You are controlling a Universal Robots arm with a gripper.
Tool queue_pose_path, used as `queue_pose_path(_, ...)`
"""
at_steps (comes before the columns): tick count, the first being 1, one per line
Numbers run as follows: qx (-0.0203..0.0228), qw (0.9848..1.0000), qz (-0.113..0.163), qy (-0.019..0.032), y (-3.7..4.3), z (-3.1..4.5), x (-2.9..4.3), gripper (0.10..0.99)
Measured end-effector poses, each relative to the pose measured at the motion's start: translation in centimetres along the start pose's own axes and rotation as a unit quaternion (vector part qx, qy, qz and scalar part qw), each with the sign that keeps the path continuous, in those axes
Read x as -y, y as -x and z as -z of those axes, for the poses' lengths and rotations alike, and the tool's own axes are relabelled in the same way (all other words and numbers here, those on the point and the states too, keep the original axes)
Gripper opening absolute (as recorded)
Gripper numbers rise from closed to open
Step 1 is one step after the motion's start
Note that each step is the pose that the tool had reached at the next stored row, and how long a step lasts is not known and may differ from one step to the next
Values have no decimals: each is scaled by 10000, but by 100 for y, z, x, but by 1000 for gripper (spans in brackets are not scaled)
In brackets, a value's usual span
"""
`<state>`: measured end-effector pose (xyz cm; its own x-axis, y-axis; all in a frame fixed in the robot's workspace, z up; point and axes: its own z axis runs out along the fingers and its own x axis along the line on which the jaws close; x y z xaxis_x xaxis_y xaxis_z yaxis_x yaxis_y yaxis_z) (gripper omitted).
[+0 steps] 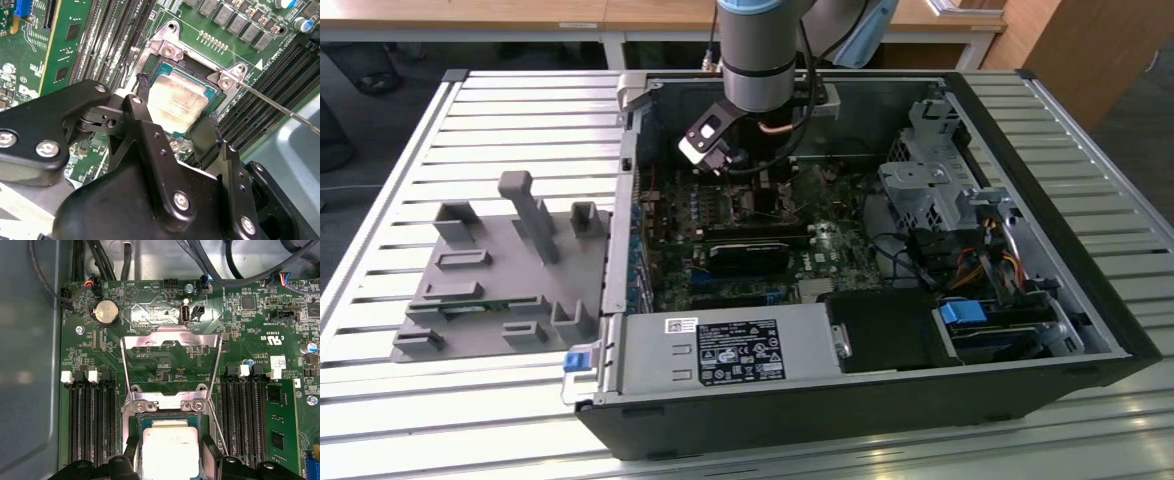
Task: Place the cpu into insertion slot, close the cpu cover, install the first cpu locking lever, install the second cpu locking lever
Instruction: 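Place the cpu into insertion slot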
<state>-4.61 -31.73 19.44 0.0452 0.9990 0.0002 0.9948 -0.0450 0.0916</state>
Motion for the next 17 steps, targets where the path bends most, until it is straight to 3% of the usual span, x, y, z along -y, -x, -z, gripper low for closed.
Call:
queue_pose_path(10,-1,10000,-1,-1,0,137,-12,604)
queue_pose_path(13,0,10000,0,-12,0,169,-17,525)
queue_pose_path(15,0,10000,0,-38,-1,180,-29,408)
queue_pose_path(16,1,10000,0,-55,-2,184,-37,408)
queue_pose_path(17,2,10000,0,-74,-2,188,-46,349)
